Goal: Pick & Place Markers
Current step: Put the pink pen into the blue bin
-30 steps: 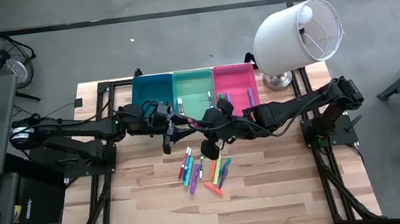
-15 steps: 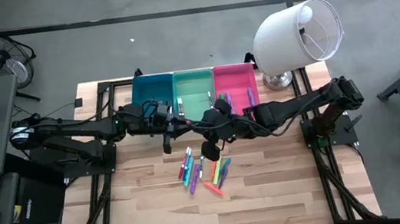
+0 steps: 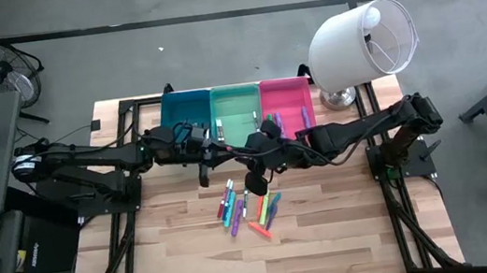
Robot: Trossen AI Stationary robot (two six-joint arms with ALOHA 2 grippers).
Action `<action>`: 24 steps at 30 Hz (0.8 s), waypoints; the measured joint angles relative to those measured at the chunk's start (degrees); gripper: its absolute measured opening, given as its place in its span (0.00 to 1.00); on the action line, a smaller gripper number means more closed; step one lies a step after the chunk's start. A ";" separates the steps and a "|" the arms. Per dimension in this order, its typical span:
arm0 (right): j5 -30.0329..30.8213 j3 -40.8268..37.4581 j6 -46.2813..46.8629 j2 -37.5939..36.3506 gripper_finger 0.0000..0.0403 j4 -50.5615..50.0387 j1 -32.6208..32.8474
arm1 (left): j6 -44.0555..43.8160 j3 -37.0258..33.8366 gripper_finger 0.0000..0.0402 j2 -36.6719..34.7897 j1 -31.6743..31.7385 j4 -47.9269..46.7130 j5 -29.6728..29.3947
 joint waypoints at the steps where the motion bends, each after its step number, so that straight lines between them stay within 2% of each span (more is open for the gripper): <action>1: -0.05 0.00 0.02 0.00 0.22 -0.07 0.00 | 0.00 0.00 0.08 0.03 0.00 -0.04 -0.02; 6: -0.08 0.00 1.55 -0.30 0.35 -2.42 0.00 | -0.02 0.00 0.08 0.03 0.00 -0.18 -1.75; 12: 3.83 0.02 7.87 -3.40 0.42 -12.37 -0.02 | -0.19 0.09 0.08 -0.19 1.09 -2.88 -6.82; 17: 7.90 0.04 17.30 -7.31 0.43 -25.99 -0.02 | -2.85 1.89 0.08 -2.26 5.05 -15.43 -11.89; 24: 7.91 0.07 27.18 -9.96 0.43 -41.56 0.69 | -9.32 6.73 0.08 -3.21 15.52 -36.46 -12.89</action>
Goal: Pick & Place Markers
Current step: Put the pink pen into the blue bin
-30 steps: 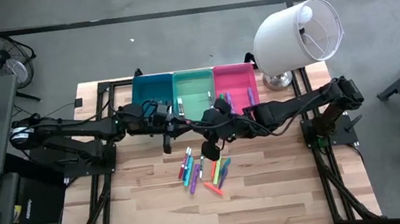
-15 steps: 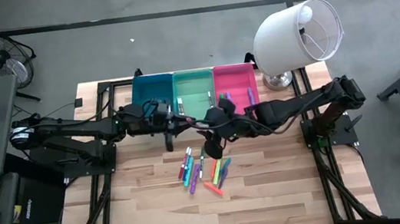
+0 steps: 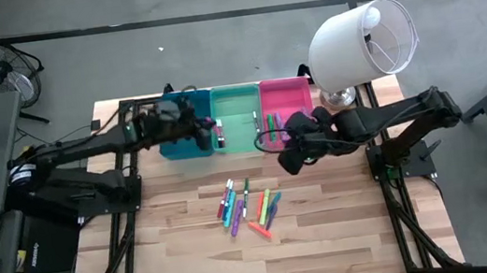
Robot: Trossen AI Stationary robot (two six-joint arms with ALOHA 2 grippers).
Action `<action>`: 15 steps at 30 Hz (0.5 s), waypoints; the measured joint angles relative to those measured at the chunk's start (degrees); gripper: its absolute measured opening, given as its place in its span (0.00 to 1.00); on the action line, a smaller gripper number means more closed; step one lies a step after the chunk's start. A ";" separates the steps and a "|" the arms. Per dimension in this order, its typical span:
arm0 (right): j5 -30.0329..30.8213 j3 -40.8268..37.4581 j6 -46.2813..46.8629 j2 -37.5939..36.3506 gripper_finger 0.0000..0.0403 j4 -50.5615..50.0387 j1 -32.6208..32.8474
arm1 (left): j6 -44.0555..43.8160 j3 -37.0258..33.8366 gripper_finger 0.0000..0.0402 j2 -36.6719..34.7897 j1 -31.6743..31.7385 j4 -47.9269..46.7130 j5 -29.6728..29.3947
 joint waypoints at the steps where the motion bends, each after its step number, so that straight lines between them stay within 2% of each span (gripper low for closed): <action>1: 0.04 0.00 0.88 -0.02 0.43 -1.63 0.27 | -0.55 0.47 0.08 0.00 1.77 -2.88 0.05; 4: 0.08 0.00 2.90 -0.02 0.43 -5.08 1.25 | -2.41 1.66 0.08 0.53 7.40 -8.84 2.36; 10: 0.79 0.00 3.05 -0.02 0.43 -6.08 2.70 | -7.47 1.80 0.08 3.35 18.14 -15.13 11.90; 15: 1.19 0.00 2.50 -0.02 0.43 -6.53 2.81 | -11.73 1.73 0.08 8.98 24.74 -19.56 19.59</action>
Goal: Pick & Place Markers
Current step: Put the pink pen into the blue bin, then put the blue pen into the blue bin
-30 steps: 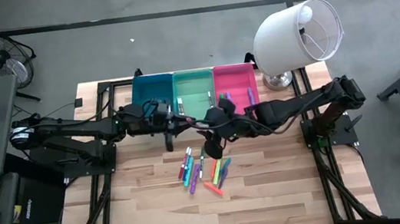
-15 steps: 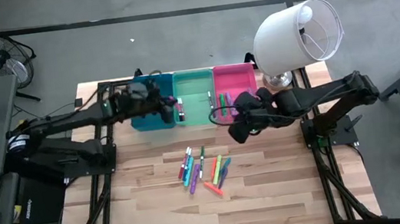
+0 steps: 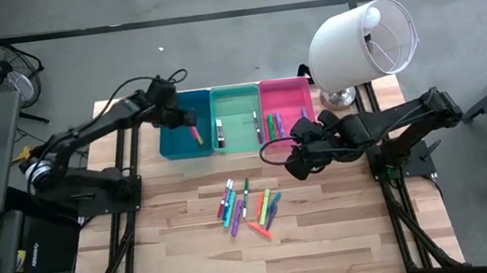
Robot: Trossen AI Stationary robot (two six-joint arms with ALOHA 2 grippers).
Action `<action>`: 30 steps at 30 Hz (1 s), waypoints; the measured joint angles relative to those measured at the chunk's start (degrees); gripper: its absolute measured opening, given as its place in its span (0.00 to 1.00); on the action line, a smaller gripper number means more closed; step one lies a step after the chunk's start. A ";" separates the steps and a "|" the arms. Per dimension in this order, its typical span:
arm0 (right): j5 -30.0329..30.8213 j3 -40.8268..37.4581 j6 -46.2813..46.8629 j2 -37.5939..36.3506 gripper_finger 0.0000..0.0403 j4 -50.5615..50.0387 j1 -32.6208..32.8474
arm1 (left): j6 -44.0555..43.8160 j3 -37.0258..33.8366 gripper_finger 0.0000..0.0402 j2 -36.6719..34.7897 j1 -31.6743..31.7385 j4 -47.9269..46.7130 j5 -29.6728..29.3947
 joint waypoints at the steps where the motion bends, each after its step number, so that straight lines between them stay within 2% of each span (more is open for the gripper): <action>1: 0.39 0.00 -0.02 0.00 0.43 -0.20 0.00 | -0.01 0.01 0.08 1.05 0.84 0.12 0.56; 6: 1.06 0.00 -0.03 0.00 0.43 -1.49 0.00 | -0.23 0.02 0.08 5.29 3.42 0.00 1.24; 14: 2.03 0.00 -0.48 0.00 0.43 -1.88 0.00 | -1.50 0.02 0.08 11.18 3.21 -0.74 0.77; 18: 2.01 0.00 -0.57 0.00 0.43 -2.00 0.00 | -1.53 0.02 0.08 11.71 3.16 -1.45 0.37; 26: 2.00 0.00 -0.61 0.00 0.43 -2.95 0.00 | -1.24 0.04 0.35 11.71 3.18 -1.40 -0.43; 30: 1.99 -0.02 -0.51 0.00 0.43 -2.93 0.00 | -1.15 0.07 0.42 11.71 3.18 -1.05 0.11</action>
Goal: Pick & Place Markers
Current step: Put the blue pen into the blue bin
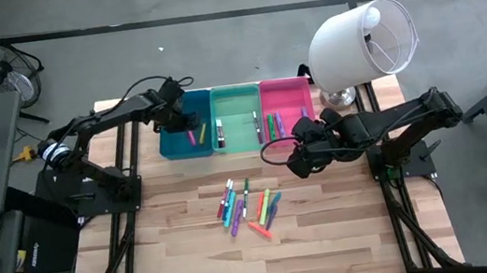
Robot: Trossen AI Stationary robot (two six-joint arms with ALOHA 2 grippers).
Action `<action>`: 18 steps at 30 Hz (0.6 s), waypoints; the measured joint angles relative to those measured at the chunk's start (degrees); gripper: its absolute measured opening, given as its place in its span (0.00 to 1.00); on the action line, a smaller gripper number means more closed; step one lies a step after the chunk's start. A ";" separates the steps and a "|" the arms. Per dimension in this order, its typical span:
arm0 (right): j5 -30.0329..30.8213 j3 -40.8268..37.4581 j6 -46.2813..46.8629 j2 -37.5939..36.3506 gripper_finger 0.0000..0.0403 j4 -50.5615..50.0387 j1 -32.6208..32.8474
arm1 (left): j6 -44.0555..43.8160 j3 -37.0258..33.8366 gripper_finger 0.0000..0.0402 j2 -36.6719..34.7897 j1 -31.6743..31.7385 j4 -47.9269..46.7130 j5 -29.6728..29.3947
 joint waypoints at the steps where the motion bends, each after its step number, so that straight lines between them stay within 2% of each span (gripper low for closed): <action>1: 0.00 0.00 0.10 0.00 0.43 0.00 0.00 | 0.09 0.00 0.42 -0.01 0.00 -0.01 -0.02; 6: -0.20 0.00 1.93 0.00 0.43 0.00 0.00 | 2.48 0.03 0.43 -3.37 0.00 -0.13 0.77; 9: -1.07 0.00 4.53 0.00 0.43 0.04 0.00 | 3.50 0.03 0.43 -7.49 -0.54 -0.13 3.19; 14: -3.18 0.00 18.26 0.45 0.43 0.05 0.14 | 10.38 0.04 0.43 -15.18 -5.88 -0.14 4.37; 18: -3.07 0.00 28.70 2.45 0.43 1.35 1.49 | 16.26 0.04 0.43 -21.15 -12.90 0.17 4.39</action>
